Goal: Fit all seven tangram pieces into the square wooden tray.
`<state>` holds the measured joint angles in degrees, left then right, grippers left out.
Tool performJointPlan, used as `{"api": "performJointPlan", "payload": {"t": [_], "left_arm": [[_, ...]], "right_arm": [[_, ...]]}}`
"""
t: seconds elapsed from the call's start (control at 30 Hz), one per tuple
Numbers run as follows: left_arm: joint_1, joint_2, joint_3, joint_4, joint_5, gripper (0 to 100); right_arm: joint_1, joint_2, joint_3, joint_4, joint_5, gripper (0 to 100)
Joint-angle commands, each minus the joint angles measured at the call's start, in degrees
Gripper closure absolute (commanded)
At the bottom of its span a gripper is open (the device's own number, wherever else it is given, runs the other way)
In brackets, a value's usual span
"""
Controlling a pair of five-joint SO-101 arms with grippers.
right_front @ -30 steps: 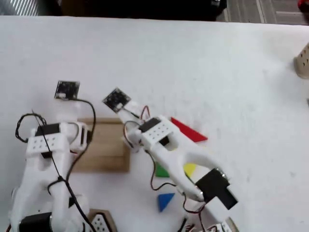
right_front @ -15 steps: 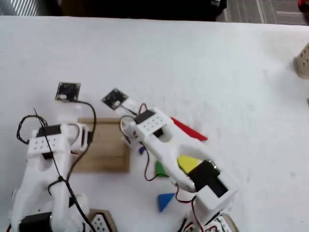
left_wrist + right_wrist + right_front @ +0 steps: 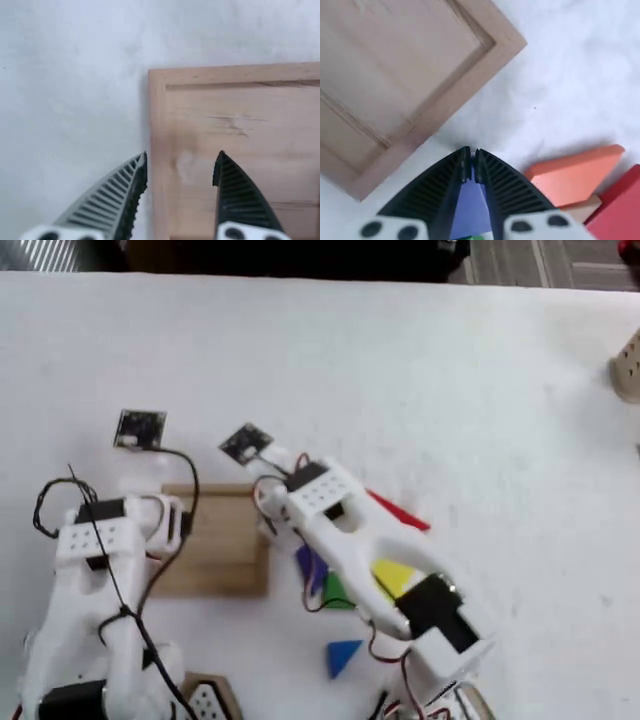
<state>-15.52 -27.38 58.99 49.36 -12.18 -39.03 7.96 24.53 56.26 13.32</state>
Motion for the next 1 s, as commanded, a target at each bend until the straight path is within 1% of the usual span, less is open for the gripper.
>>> {"api": "performJointPlan", "payload": {"t": [0.0,0.13,0.2,0.27,0.47,0.57,0.67,0.73,0.8,0.97], "left_arm": [[0.22,-2.42,-0.88,-1.49,-0.09,77],[0.22,-2.42,-0.88,-1.58,-0.09,77],[0.22,-2.42,-0.88,-1.58,-0.09,77],[0.22,-2.42,-0.88,-1.58,-0.09,77],[-0.48,-2.42,-0.88,-1.58,-0.09,77],[-1.27,-2.42,-0.97,-2.02,-0.09,77],[-1.19,-2.33,-0.88,-2.37,-0.09,77],[-1.1,-2.33,-0.88,-2.37,-0.26,77],[-1.1,-2.33,-0.88,-2.37,-0.26,77],[-1.1,-1.98,-0.88,-3.34,-0.35,77]], "right_arm": [[1.54,-7.78,-1.76,3.56,-0.35,96.2],[2.42,-12.09,-1.41,8.04,-0.44,82.8],[2.68,-13.49,0.7,8.75,-0.26,78.6],[2.51,-14.02,3.6,7.96,-0.18,78.4],[1.71,-15.87,12.13,4.18,-0.09,82.0],[0.13,-16.84,16.18,1.1,-0.44,79.4],[-2.51,-17.1,17.49,-0.4,-0.53,73.1],[-4.7,-16.92,17.67,-0.57,-2.29,70.3],[-6.29,-16.84,17.67,-1.01,-3.43,70.0],[-6.29,-16.84,18.55,-3.74,-6.15,70.0]]}}
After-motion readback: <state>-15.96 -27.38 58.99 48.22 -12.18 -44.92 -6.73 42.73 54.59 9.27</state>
